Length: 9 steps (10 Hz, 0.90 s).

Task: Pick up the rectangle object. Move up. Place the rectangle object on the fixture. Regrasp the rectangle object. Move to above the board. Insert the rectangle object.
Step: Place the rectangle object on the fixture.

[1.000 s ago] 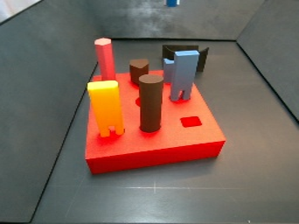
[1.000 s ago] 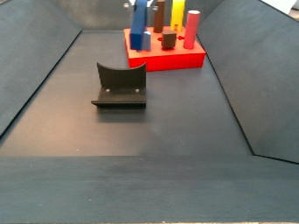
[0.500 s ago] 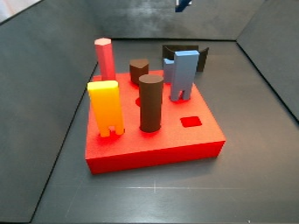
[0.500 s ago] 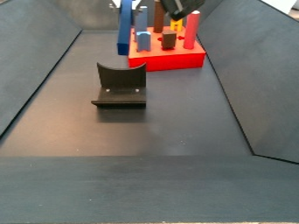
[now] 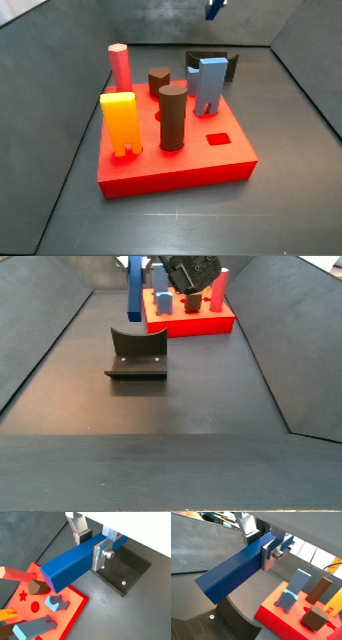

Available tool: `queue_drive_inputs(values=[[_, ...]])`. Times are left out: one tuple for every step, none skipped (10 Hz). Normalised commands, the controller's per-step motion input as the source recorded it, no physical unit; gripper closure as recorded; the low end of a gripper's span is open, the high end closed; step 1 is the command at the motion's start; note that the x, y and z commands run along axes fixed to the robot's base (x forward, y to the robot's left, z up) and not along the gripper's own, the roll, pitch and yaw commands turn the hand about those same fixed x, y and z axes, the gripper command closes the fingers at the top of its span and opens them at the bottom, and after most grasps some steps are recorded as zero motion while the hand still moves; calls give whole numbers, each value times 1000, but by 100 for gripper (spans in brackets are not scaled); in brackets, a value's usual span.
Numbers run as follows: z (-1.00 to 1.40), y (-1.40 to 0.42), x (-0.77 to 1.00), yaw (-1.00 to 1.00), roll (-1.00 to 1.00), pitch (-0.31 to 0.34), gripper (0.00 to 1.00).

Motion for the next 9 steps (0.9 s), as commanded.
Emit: queue_drive_inputs(values=[[-1000, 134, 127, -41, -1000, 266, 100], [-1000, 138, 137, -88, -1000, 285, 100], [-1000, 132, 157, -164, -764, 263, 100], [-1000, 133, 163, -203, -600, 218, 100], [-1000, 135, 168, -230, -424, 164, 100], [-1000, 134, 174, -233, -316, 130, 100], [-1000, 128, 188, -228, -185, 47, 100], [-815, 108, 161, -211, -159, 6, 100], [-616, 82, 130, -183, -152, -26, 100]])
